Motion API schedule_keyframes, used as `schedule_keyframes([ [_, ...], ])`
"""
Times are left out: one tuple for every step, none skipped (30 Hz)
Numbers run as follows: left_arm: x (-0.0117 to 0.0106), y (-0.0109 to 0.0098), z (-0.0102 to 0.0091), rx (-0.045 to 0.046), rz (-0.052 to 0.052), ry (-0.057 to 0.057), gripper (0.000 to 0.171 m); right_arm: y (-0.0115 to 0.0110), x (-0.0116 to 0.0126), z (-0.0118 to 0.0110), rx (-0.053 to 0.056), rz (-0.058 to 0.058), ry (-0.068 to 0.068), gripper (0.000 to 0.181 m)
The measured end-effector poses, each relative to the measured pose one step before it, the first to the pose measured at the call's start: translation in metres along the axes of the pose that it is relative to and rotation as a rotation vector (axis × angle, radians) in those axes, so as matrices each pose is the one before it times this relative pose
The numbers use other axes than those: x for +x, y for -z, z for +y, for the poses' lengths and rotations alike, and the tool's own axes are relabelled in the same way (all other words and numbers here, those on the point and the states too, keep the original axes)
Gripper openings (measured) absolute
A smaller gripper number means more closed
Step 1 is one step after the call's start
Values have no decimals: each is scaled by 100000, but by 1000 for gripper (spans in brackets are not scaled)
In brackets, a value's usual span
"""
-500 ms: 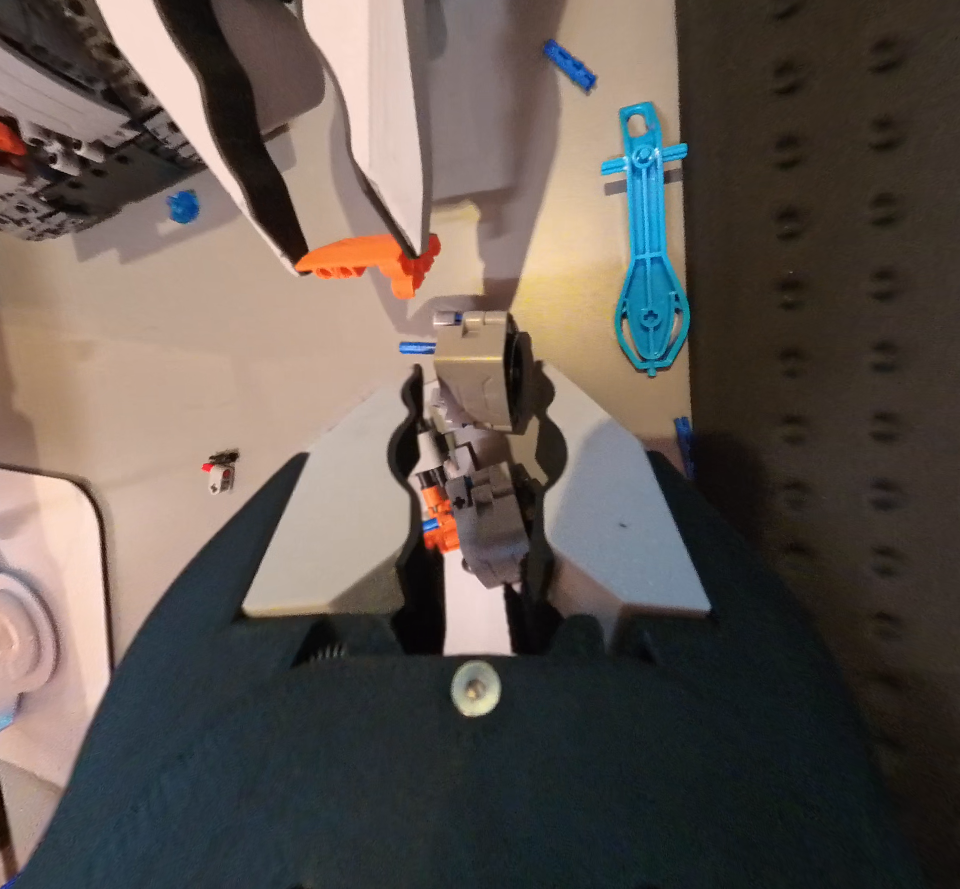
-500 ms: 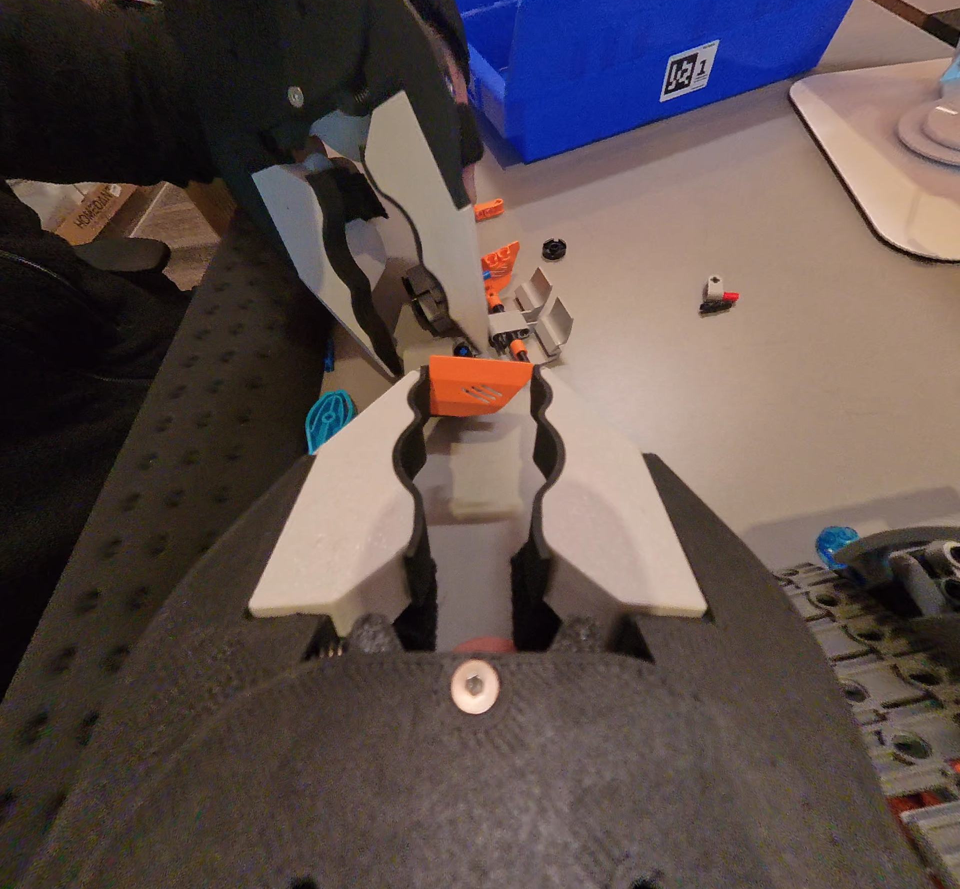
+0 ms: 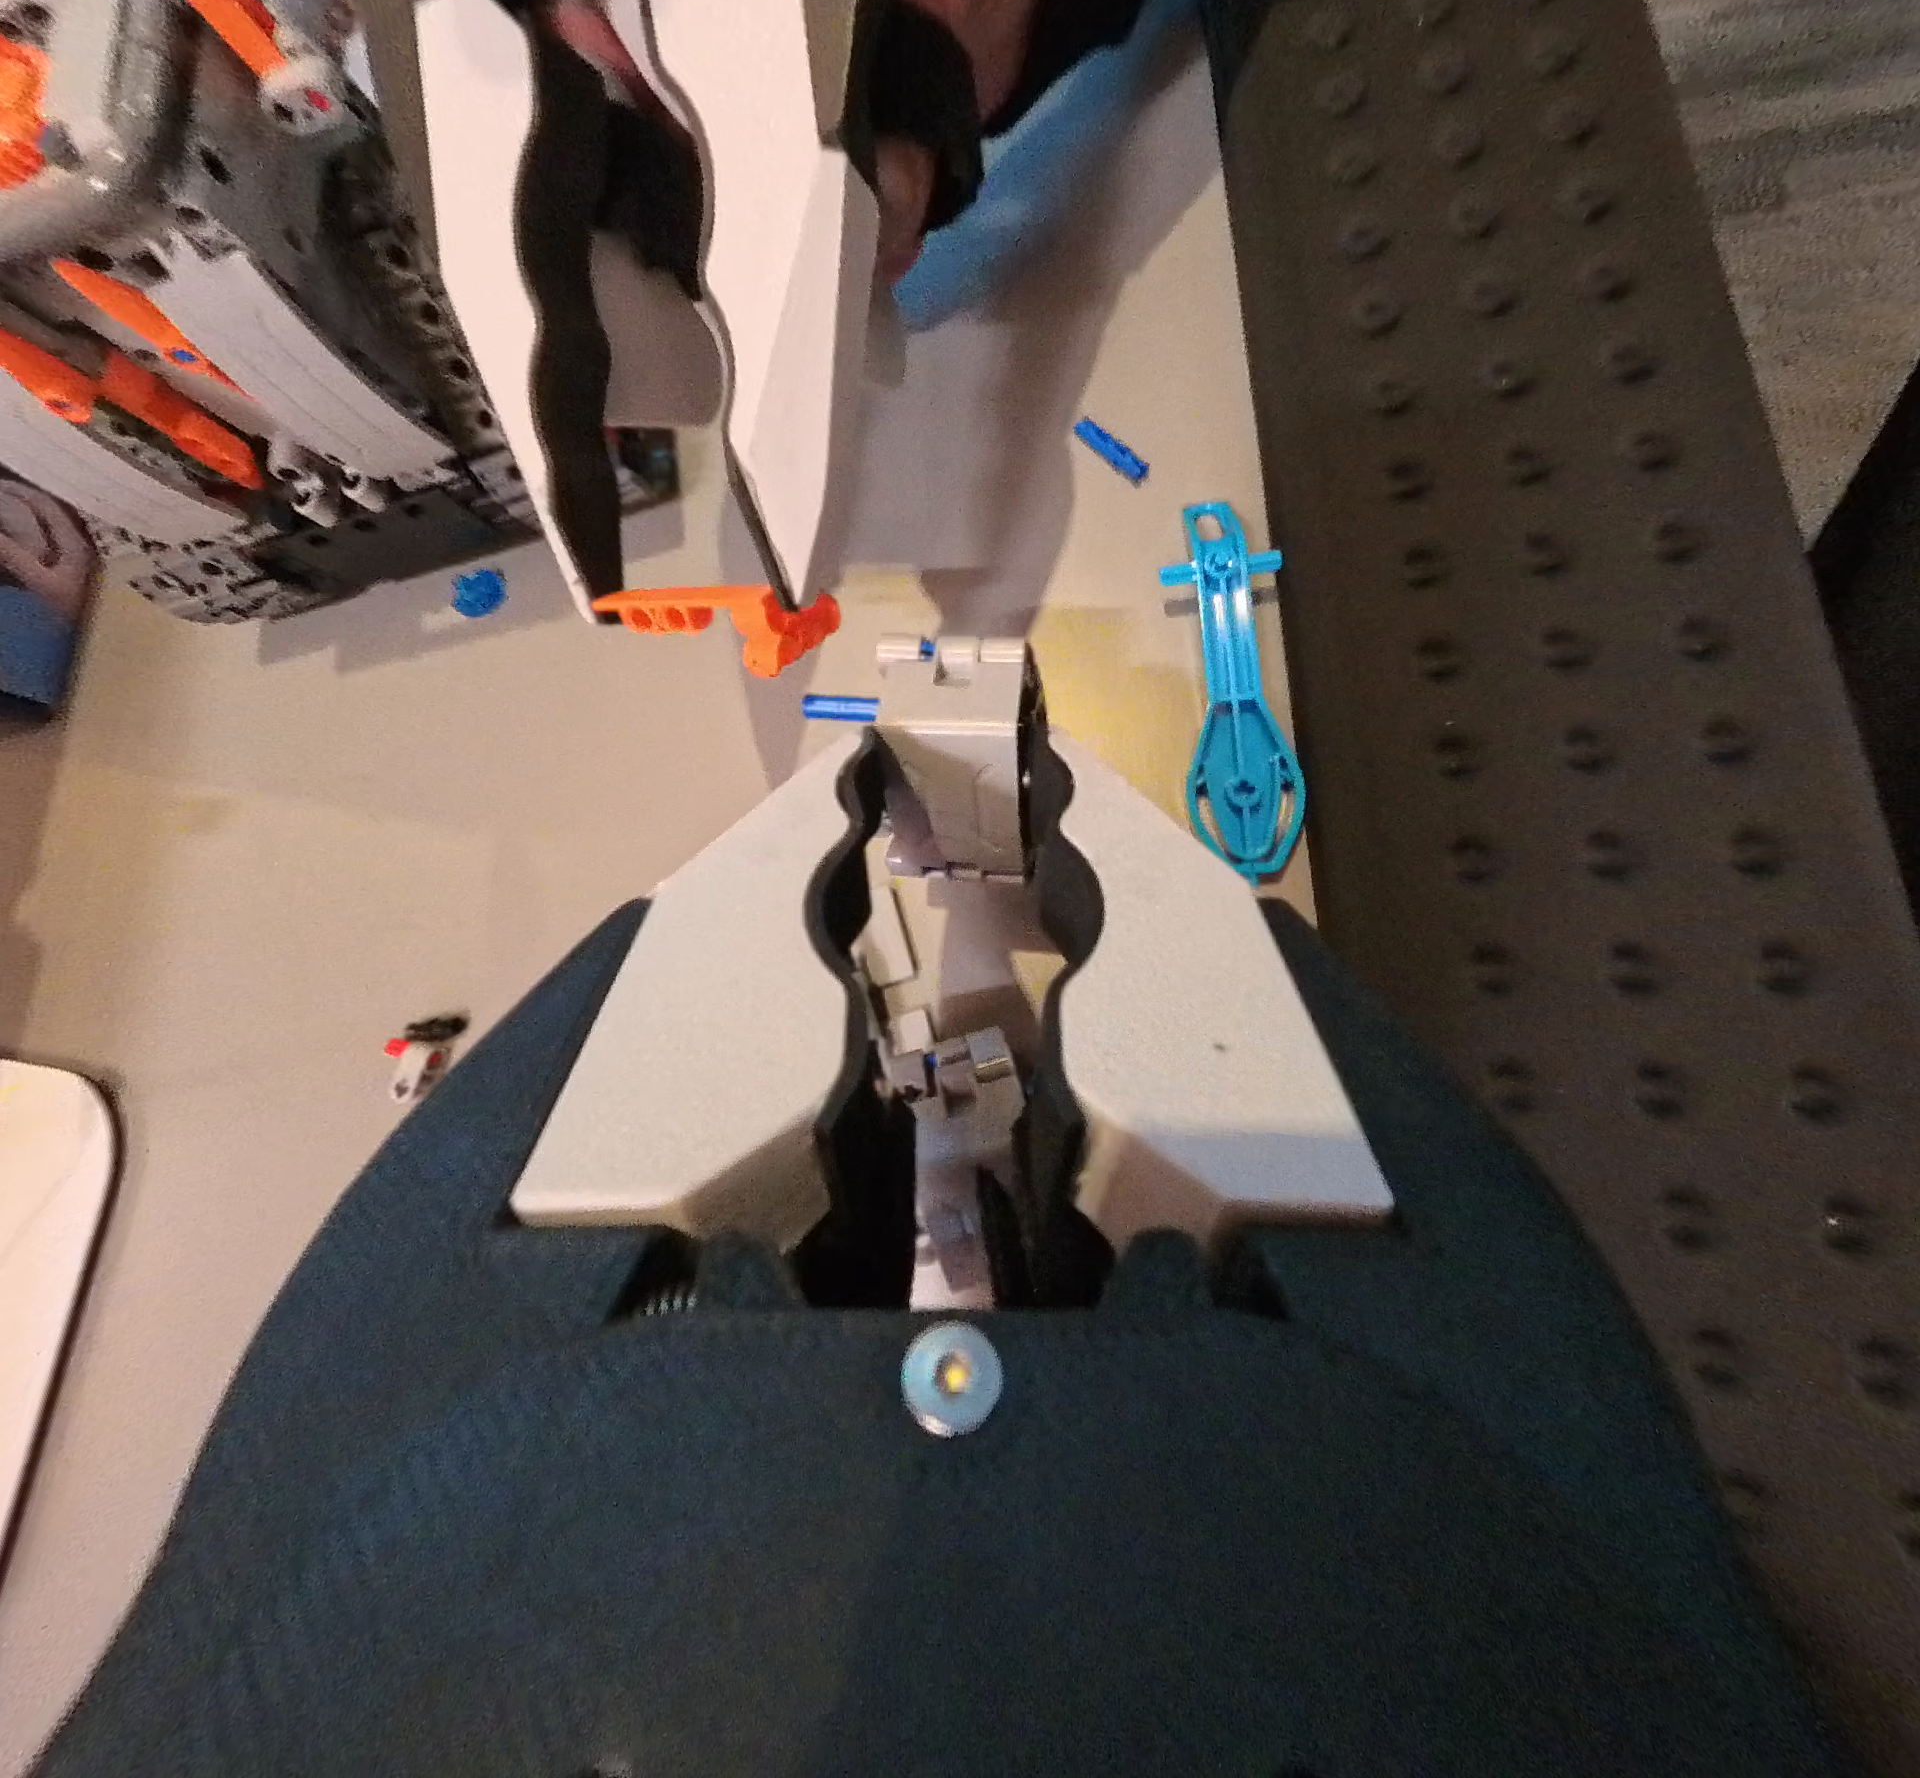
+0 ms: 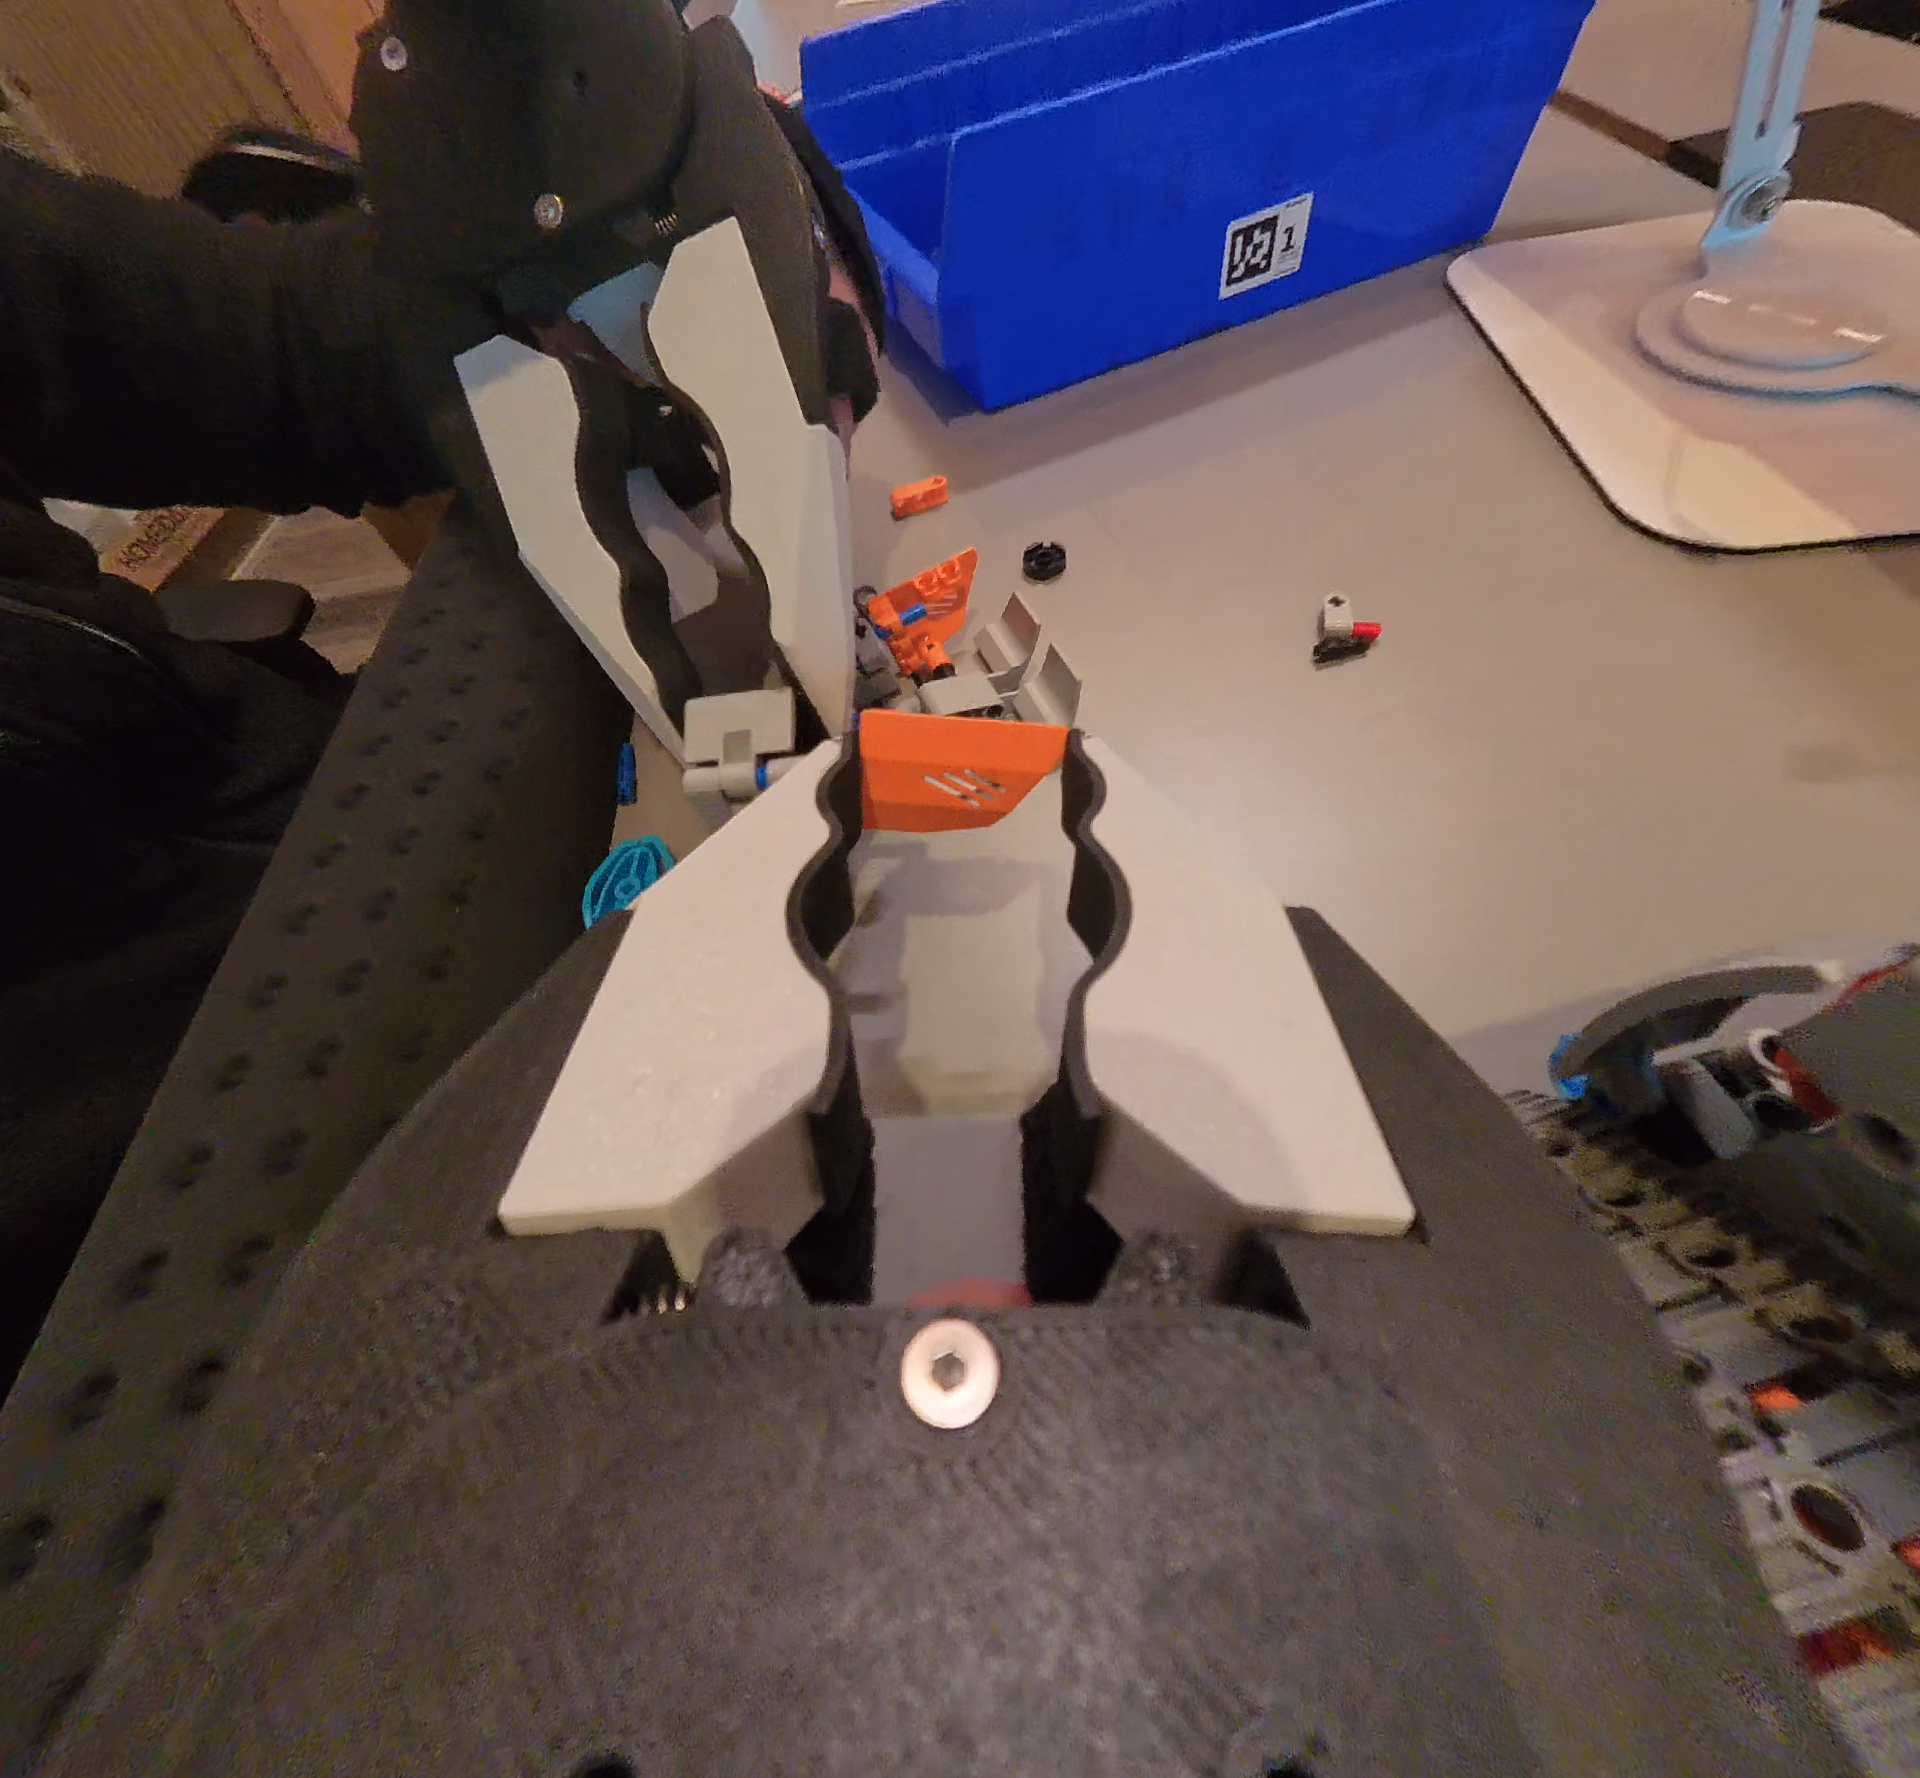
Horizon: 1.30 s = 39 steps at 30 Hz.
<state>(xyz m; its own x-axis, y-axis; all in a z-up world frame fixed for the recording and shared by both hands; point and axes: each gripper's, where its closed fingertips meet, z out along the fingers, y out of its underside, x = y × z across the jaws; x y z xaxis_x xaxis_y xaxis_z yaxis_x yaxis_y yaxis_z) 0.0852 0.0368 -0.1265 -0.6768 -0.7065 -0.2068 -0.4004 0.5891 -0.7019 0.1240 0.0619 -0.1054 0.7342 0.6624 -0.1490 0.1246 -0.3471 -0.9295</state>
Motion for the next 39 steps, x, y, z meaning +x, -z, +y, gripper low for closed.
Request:
schedule_keyframes([
  [-33, 158, -234, 1922, -80, 196, 25, 83, 32, -143, 815, 345, 352, 36],
  [23, 112, -231, 1881, 91, -403, 25, 56, -30, -154, 773, 48, 591, 36],
  [1, 97, -272, 2238, -364, -860, 25, 17, -71, -96, 379, -38, 682, 36],
  [-30, 35, -156, 1312, -423, -191, 25, -36, -47, 2, -151, 221, 767, 36],
  [38, -16, -20, 327, 6, -438, 25, -31, -33, 14, -218, 420, 970, 36],
  [-33, 45, -137, 1229, -794, -1066, 25, -23, 8, -3, -176, 568, 969, 36],
  [39, 86, -216, 1698, -189, -726, 25, 22, 34, 0, -158, 372, 585, 36],
  [46, 71, -106, 722, 299, 257, 25, 61, 28, -74, 477, 255, 280, 36],
  [-84, 82, -91, 690, -440, 74, 25, 63, 32, -140, 768, 270, 135, 36],
  [-172, 113, -180, 1361, -1105, -412, 25, 44, 11, -76, 419, 74, 114, 36],
  [-116, 108, -120, 1001, -513, 163, 25, 17, -2, -53, 337, 53, 159, 36],
  [-45, 96, -61, 696, 170, 540, 25, 20, -69, -85, 535, -323, 154, 36],
  [7, 85, -147, 1436, 342, 559, 25, 20, -57, -99, 575, -184, 265, 36],
  [-15, 80, -147, 1360, 160, 608, 25, 43, -35, -114, 673, -52, 309, 36],
  [16, 24, -42, 632, 440, 625, 26, 43, -36, -147, 757, -56, 131, 36],
  [1, 43, -79, 767, 380, 638, 25, 39, -26, -152, 863, 4, 38, 36],
  [-23, 48, -77, 788, 81, 377, 25, 39, -5, -219, 1242, 254, -66, 36],
  [-59, 48, -90, 837, -59, 365, 25, 25, -8, -184, 989, 254, -295, 36],
  [-48, 86, -129, 959, 23, 306, 26, 15, -34, -112, 630, -11, -151, 36],
  [7, 79, -158, 1061, 276, 514, 25, 12, -36, -91, 536, -26, -53, 36],
  [-50, 63, -114, 779, -278, 294, 25, 29, 1, -123, 665, 228, 72, 36],
  [-48, 39, -76, 585, -442, -75, 25, 45, 3, -117, 586, 355, 348, 35],
  [-5, 26, -99, 553, -262, -193, 25, 25, -22, -108, 489, 319, 486, 35],
  [-38, 61, -121, 696, -685, -649, 25, 31, -24, -135, 721, 427, 519, 35],
  [-33, 44, -119, 737, -589, -498, 25, 75, -21, -201, 1088, 451, 792, 35],
  [6, 55, -152, 1017, 110, 71, 25, 47, -48, -191, 884, 555, 1143, 35],
  [-16, 57, -90, 786, 375, 671, 25, -9, -25, -107, 346, 887, 1351, 35],
  [40, 28, 17, 300, 862, 768, 25, -4, -34, -106, 83, 1132, 1772, 35],
  [-48, 51, -87, 1067, -198, 233, 25, 21, 1, -143, 208, 1258, 1772, 35],
  [5, 24, -68, 534, -13, -3, 25, 21, -40, -137, 206, 685, 1171, 35],
  [113, 3, -61, 274, 546, -100, 25, 35, -99, -109, 248, 47, 753, 35],
  [38, 19, -119, 665, -216, -491, 25, 49, -77, -156, 728, -66, 403, 35],
  [74, 15, -90, 460, 220, -265, 25, 42, -101, -143, 685, -248, 344, 35],
  [157, 23, -51, 214, 801, -364, 25, 11, -133, -48, 149, -860, -11, 35],
  [75, 14, -18, 272, 73, -833, 25, 24, -99, -49, 436, -1127, -745, 36],
  [29, 22, -105, 745, -170, -672, 25, 53, -65, -90, 875, -1026, -1032, 35],
  [114, 33, -99, 528, 441, -613, 25, 12, -102, -88, 782, -1217, -1221, 36],
  [76, 42, -101, 522, 126, -824, 25, 11, -102, -86, 820, -1072, -1091, 35],
  [17, 82, -155, 985, -334, -671, 25, 36, -55, -104, 1044, -913, -1367, 36],
])
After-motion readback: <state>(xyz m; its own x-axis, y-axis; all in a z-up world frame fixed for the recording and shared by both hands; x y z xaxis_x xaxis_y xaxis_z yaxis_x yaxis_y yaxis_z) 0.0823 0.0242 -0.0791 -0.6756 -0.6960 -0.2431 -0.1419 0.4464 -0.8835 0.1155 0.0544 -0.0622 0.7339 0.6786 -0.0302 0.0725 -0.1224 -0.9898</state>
